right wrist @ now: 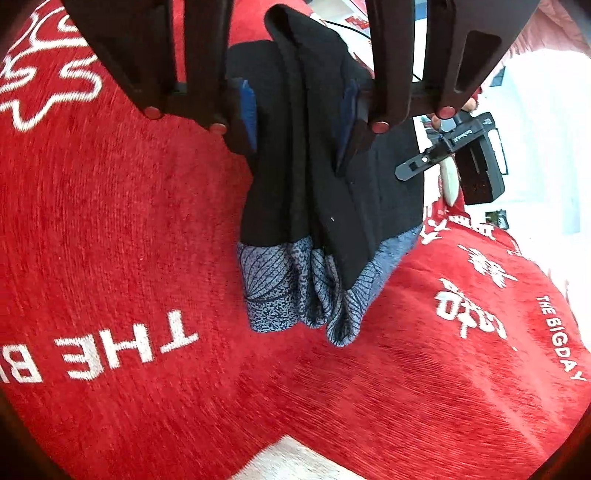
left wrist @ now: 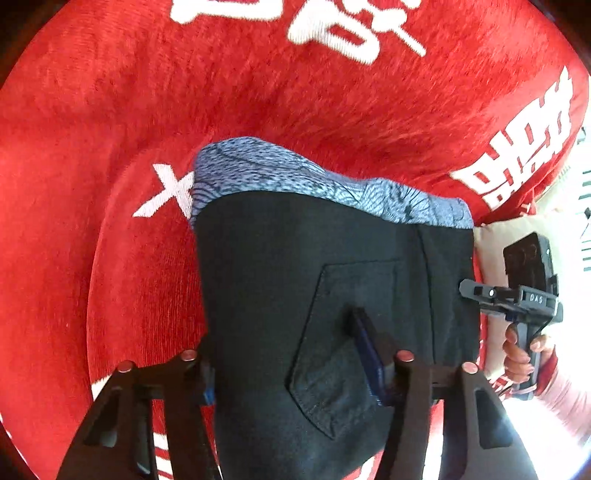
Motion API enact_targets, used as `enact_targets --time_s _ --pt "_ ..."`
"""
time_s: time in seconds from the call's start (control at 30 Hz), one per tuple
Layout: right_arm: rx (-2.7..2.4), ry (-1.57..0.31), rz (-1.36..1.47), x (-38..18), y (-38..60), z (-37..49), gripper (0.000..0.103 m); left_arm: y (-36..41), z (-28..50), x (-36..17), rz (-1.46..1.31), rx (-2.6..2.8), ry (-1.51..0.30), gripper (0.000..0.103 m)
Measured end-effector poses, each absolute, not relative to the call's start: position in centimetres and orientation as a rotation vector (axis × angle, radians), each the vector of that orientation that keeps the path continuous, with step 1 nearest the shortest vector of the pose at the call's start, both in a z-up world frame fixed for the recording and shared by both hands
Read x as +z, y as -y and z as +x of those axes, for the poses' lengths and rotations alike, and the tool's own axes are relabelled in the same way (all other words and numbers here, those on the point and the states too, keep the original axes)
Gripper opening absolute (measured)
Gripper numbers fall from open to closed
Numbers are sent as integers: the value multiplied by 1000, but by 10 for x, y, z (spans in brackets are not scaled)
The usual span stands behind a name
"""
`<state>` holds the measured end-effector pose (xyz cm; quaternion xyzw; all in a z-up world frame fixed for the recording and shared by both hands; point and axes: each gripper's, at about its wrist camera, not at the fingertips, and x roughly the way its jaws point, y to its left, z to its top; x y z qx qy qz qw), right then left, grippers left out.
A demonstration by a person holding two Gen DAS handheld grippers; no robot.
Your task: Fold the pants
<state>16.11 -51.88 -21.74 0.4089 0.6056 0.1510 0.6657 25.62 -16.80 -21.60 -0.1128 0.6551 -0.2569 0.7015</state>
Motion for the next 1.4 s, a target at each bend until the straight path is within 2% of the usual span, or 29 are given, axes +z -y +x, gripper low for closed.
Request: enact_targets --time_s 0.5,0.77,0.83,0.87,0.9,1.07,1.27,1.4 --pt "381 -1352 953 -173 493 108 37 158 192 -162 -212 -611 -1443 56" --pt "342 -1401 954 -188 479 56 37 147 144 -190 -193 -558 -1509 56" --pt "318 -1418 928 -196 479 47 38 144 136 -201 -183 -531 -1492 61" --pt "309 -1416 907 -199 478 45 39 142 134 -201 -177 -511 -1462 69" --pt "301 -1406 886 -200 478 44 40 142 133 -202 -166 -487 -1449 76" --pt "262 -1419 772 -196 467 49 50 144 131 -201 -121 -388 -1450 88" --pt "193 -1447 620 -175 459 47 56 156 118 -184 5 -250 -1426 88" --pt "104 -1461 535 -157 458 33 73 164 103 -170 84 -186 -1402 88"
